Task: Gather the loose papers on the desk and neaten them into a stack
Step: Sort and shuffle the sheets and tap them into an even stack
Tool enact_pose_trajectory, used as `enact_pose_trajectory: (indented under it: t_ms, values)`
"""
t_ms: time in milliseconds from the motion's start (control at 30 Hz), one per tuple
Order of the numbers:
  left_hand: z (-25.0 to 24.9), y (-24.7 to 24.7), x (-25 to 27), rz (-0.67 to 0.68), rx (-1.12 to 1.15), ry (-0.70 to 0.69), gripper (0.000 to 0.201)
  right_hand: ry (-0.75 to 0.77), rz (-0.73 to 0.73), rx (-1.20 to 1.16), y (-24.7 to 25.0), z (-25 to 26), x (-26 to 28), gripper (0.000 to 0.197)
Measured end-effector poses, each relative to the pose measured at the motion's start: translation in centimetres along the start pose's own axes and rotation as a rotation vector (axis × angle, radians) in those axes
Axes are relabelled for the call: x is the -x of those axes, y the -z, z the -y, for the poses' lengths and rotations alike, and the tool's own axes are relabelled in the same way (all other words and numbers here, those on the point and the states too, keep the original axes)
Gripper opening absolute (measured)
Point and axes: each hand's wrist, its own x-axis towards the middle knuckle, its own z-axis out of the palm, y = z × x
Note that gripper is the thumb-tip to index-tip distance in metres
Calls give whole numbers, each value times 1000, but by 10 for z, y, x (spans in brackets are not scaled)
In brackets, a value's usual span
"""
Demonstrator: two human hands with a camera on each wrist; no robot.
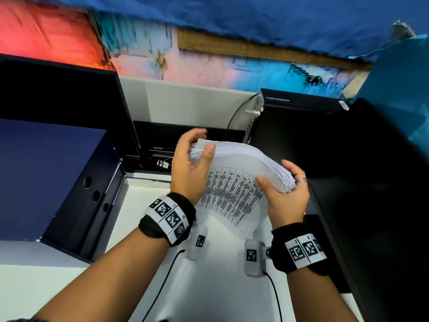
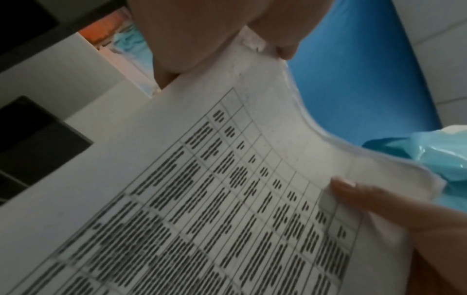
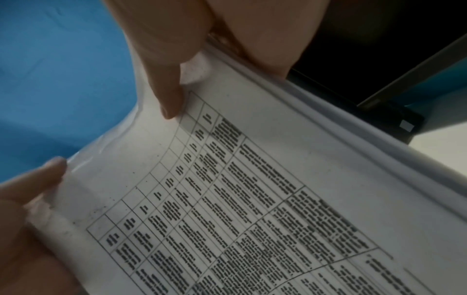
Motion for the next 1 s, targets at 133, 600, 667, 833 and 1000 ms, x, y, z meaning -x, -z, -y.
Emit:
enact_pose_trajectory:
  t_ms: [133, 600, 667, 833, 1000]
  values:
    - [2, -2, -9, -76, 31, 74, 10, -6, 11, 9, 1, -1, -1, 61]
    - [-6, -8, -23, -191, 172, 192, 13, 2, 13, -20, -2, -5, -3, 60]
    - [-2, -8, -24, -176, 160, 207, 17, 0, 14, -18, -2, -7, -4, 61]
    - [11, 1, -23, -15, 266, 195, 43, -12, 47, 5, 0, -13, -6, 32]
    - [31, 16, -20, 266, 57, 269, 48, -39, 91, -20, 2, 0, -20, 24]
